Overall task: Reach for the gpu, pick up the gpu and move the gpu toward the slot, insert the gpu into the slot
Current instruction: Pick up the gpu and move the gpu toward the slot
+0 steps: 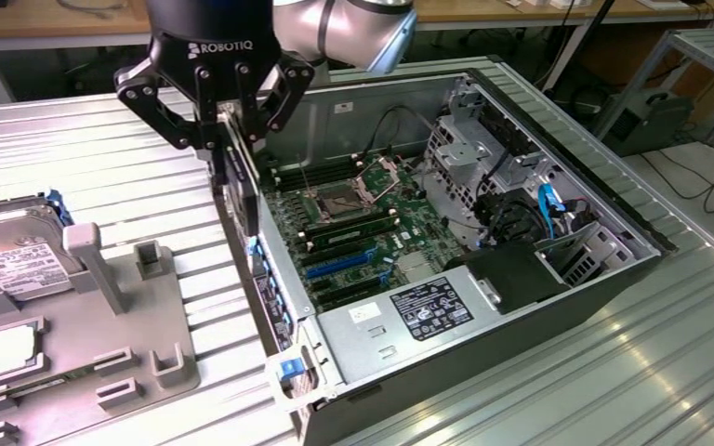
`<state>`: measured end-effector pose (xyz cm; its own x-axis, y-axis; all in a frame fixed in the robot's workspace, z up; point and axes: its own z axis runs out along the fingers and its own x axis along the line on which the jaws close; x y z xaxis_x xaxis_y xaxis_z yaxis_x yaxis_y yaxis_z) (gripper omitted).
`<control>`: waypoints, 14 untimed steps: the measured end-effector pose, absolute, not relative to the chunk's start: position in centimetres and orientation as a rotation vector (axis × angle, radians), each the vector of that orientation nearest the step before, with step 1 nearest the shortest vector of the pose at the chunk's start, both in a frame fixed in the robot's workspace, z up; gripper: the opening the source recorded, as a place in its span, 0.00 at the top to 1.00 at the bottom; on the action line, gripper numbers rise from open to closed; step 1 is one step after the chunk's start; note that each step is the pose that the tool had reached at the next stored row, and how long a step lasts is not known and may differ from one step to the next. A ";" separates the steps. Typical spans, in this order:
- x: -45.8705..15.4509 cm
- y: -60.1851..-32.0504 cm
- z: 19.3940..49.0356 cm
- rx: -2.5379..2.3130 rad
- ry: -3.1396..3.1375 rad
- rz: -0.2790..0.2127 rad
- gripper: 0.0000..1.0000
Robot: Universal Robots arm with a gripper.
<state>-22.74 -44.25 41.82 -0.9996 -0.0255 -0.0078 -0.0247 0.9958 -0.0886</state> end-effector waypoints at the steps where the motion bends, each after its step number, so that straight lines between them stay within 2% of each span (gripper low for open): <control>1: -22.6 -44.2 41.8 -0.039 3.129 -0.139 0.71; 14: -20.6 -44.2 41.8 -0.034 3.130 -0.139 0.71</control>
